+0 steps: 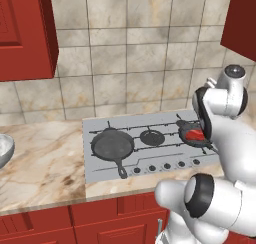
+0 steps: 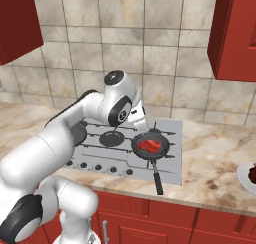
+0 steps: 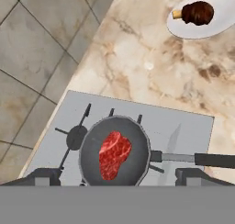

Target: Place one of the steaks on the plate and the other in the bowl. Then place the bowl in the fridge.

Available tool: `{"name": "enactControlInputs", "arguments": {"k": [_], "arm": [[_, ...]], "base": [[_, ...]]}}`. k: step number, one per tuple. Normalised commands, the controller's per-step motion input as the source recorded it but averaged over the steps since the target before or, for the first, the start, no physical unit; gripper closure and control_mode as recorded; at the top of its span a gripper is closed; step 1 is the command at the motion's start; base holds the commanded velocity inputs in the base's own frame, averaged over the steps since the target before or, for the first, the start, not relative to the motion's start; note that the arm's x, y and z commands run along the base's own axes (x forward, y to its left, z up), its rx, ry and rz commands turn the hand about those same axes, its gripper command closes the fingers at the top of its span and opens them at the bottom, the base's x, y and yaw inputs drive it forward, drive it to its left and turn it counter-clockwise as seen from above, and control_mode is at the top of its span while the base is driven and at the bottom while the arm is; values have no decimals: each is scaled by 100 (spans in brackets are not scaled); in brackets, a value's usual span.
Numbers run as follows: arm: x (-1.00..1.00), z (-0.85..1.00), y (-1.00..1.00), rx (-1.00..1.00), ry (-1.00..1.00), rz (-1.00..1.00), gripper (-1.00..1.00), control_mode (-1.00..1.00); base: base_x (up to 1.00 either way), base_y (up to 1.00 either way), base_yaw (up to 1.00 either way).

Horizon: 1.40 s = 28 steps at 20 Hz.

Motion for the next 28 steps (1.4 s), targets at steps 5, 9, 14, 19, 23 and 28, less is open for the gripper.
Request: {"name": "enactControlInputs", "arguments": {"k": [5, 9, 14, 19, 23, 28], "arm": [[-6, -8, 20, 10, 5, 14, -100, -100], [-24, -21, 8, 13, 0, 8, -100, -100], [-20, -27, 3, 11, 0, 3, -100, -100], [0, -30, 14, 2, 5, 0, -100, -100], [0, -35, 2, 0, 3, 0, -100, -100], [4, -42, 0, 0, 3, 0, -100, -100]], "base": [[0, 0, 0], [0, 0, 0], [0, 0, 0], [0, 0, 0], [0, 0, 0], [0, 0, 0]]}}
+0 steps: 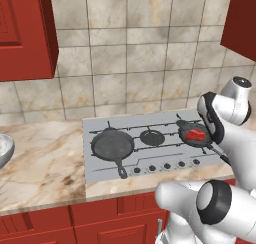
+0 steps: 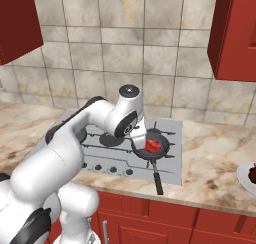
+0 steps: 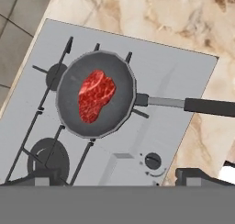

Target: Place one of the steaks on the plate and the other in the bowl. Then place the bowl in the fridge.

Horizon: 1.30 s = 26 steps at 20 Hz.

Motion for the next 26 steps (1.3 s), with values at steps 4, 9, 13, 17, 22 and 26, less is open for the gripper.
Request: {"name": "enactControlInputs", "arguments": {"k": [4, 9, 13, 17, 22, 26], "arm": [[24, -26, 0, 0, 2, 0, -100, -100], [35, -18, 0, 0, 1, 0, -100, -100], [26, -16, 0, 0, 1, 0, -100, -100], [11, -27, 0, 0, 5, 0, -100, -100], [8, -30, 0, 0, 6, 0, -100, -100], [17, -19, -6, 2, 4, 0, -100, -100]], "base": [[0, 0, 0], [0, 0, 0], [0, 0, 0], [0, 0, 0], [0, 0, 0], [0, 0, 0]]}}
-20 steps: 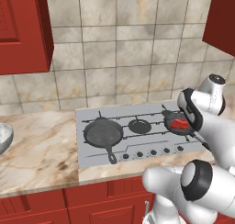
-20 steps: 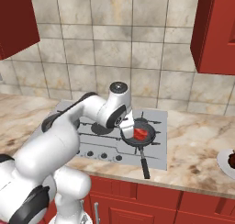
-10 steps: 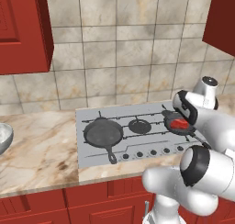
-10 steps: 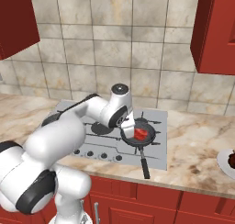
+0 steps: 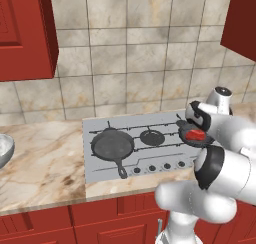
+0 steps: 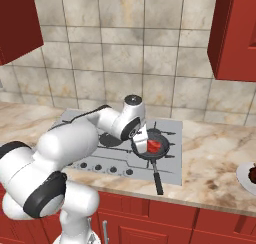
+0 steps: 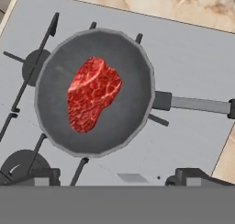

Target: Place one of the steaks on the plate and the other in the bowl. Then place the bowl in the fridge.

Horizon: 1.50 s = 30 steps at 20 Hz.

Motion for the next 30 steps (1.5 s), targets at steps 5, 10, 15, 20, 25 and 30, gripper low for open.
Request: {"name": "enactControlInputs", "arguments": {"k": [5, 10, 15, 20, 25, 30], "arm": [[23, -18, -12, 5, 4, 0, -100, -100], [28, -17, -8, 4, 5, 0, -100, -100], [38, -21, 0, 3, 8, 0, -100, -100], [27, -25, -2, 1, 8, 0, -100, -100], [23, -24, -7, 1, 5, 0, -100, -100], [19, -28, -7, 2, 5, 0, -100, -100]], "base": [[0, 0, 0], [0, 0, 0], [0, 0, 0], [0, 0, 0], [0, 0, 0], [0, 0, 0]]}}
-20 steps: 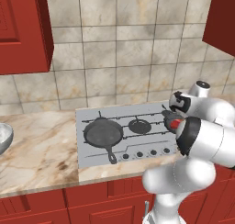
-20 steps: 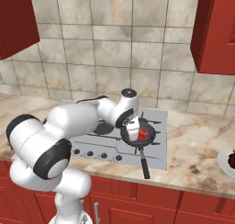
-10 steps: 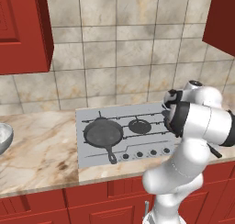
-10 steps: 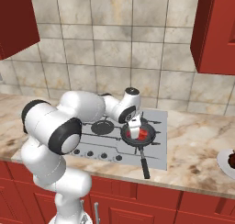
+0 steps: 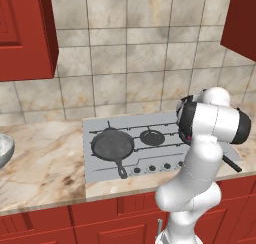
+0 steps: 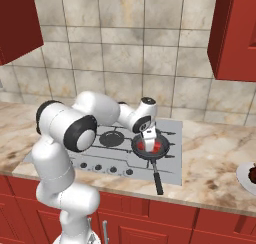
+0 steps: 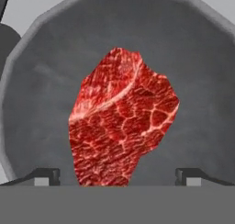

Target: Place one of the steaks on the plate and the other in the bowl. Then place the bowl in the fridge.

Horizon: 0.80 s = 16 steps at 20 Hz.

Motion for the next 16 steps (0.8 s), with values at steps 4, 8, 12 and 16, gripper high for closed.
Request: {"name": "enactControlInputs", "arguments": {"k": [4, 8, 12, 16], "arm": [[13, -26, -2, 1, 4, 0, -100, -100], [9, -27, 0, 0, 4, 0, -100, -100], [18, -26, 0, 0, 4, 0, -100, -100], [20, -28, -1, 0, 4, 0, -100, -100]], "base": [[0, 0, 0], [0, 0, 0], [0, 0, 0], [0, 0, 0]]}}
